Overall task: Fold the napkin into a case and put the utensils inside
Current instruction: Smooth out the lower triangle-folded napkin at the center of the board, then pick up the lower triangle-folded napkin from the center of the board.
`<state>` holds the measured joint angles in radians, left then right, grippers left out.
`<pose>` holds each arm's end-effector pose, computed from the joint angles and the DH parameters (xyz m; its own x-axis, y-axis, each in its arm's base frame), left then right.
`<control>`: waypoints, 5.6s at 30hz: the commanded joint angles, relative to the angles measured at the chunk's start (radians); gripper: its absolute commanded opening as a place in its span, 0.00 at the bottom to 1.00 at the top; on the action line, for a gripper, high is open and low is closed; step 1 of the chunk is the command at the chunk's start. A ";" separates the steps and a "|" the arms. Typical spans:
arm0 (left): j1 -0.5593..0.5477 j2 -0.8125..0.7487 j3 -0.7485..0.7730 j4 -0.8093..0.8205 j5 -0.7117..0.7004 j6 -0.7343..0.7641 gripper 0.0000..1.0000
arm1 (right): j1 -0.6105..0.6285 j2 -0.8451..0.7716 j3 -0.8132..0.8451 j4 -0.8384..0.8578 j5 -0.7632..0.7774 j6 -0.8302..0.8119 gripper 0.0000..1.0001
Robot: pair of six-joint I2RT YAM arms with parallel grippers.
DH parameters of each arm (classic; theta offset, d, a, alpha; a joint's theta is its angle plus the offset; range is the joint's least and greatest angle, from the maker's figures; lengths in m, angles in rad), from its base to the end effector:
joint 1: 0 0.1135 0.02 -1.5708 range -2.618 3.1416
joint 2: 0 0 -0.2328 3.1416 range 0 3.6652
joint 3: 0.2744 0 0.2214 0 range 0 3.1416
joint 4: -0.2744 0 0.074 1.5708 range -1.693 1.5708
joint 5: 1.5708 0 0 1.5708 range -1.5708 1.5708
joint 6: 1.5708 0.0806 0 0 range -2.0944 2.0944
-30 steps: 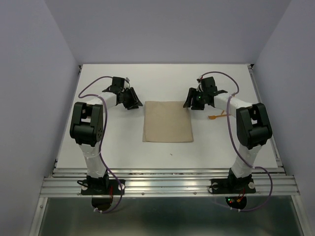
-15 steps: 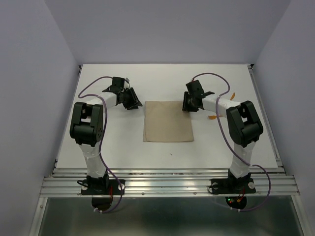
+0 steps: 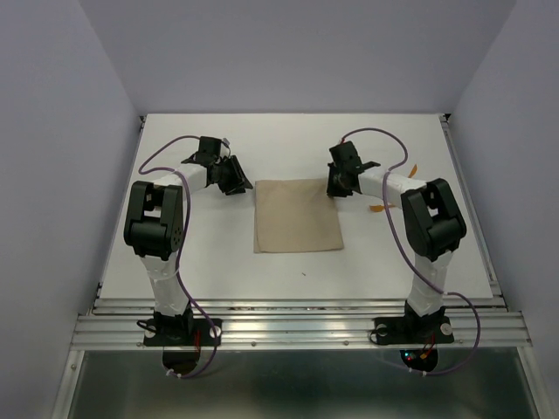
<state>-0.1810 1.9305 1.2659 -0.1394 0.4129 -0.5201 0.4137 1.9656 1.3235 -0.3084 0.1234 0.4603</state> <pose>0.3968 -0.1055 0.1407 -0.8328 -0.3104 -0.4585 0.0287 0.8028 -0.5956 0.3754 0.1540 0.1235 -0.8156 0.1234 -0.5653 0.0323 0.9852 0.1685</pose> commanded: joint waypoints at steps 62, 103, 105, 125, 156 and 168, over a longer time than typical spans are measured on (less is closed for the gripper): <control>0.015 -0.050 -0.007 0.004 0.009 0.020 0.42 | -0.205 0.203 0.201 0.051 -0.801 -0.052 0.01; -0.014 -0.062 0.001 -0.015 -0.046 -0.031 0.50 | 0.358 0.170 0.480 -0.170 0.128 -0.028 0.26; 0.001 -0.102 0.019 -0.069 -0.069 -0.024 0.63 | 0.388 0.199 0.517 -0.179 0.178 -0.032 0.28; 0.267 -0.284 -0.057 -0.172 -0.062 -0.040 0.58 | 0.473 0.434 0.789 -0.285 0.397 -0.086 0.77; 0.258 -0.327 -0.171 -0.085 0.070 -0.006 0.60 | 0.297 0.268 0.338 0.183 -0.505 0.020 0.01; 0.117 -0.317 -0.290 0.125 0.253 -0.069 0.78 | 0.247 0.254 0.238 0.399 -0.893 0.135 0.01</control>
<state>-0.0406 1.6527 0.9974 -0.1154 0.5774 -0.5705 0.6815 2.2646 1.5867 -0.0383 -0.6189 0.5407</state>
